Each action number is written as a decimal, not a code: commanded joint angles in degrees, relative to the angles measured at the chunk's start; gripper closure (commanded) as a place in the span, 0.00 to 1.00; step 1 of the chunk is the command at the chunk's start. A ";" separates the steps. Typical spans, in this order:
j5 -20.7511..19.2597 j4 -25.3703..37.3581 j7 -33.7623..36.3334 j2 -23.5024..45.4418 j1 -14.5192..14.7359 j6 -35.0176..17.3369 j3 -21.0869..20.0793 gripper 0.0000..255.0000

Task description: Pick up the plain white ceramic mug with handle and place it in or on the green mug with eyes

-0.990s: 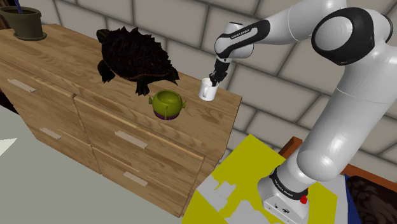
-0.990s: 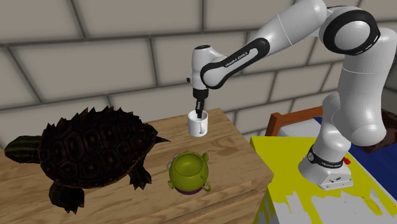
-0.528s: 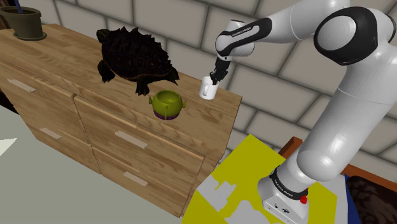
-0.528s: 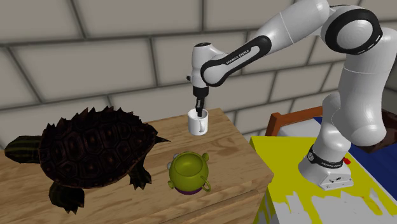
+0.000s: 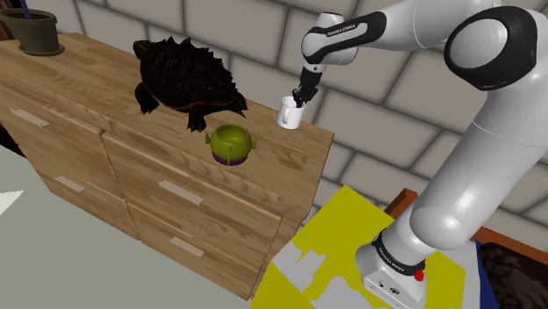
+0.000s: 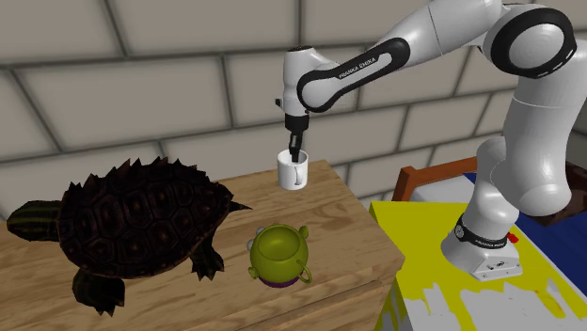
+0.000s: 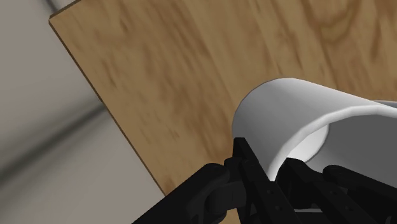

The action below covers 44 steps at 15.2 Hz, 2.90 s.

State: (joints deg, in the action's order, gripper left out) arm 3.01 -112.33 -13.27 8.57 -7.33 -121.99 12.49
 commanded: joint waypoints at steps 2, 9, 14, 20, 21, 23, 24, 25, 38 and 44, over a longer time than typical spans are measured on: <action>-0.26 1.26 0.21 -0.80 0.05 2.05 0.03 1.00; -0.76 4.74 0.59 -2.42 0.11 7.09 0.10 1.00; -1.00 7.62 0.79 -3.23 0.14 10.76 0.12 1.00; -1.18 11.55 0.96 -3.80 0.14 15.25 0.14 1.00; -1.20 12.26 0.98 -3.85 0.14 16.00 0.15 1.00; -1.45 11.85 2.36 -4.60 0.87 16.30 -0.44 1.00; -1.66 11.18 3.74 -5.27 1.61 16.26 -1.04 1.00; -1.85 10.58 5.11 -5.88 2.33 16.25 -1.65 1.00; -2.83 9.09 22.78 -8.78 11.14 17.47 -10.28 1.00; -3.09 12.29 30.77 -6.92 15.12 18.80 -14.22 1.00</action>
State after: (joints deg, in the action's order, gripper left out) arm -0.02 -101.04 16.17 1.08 7.18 -103.58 -1.14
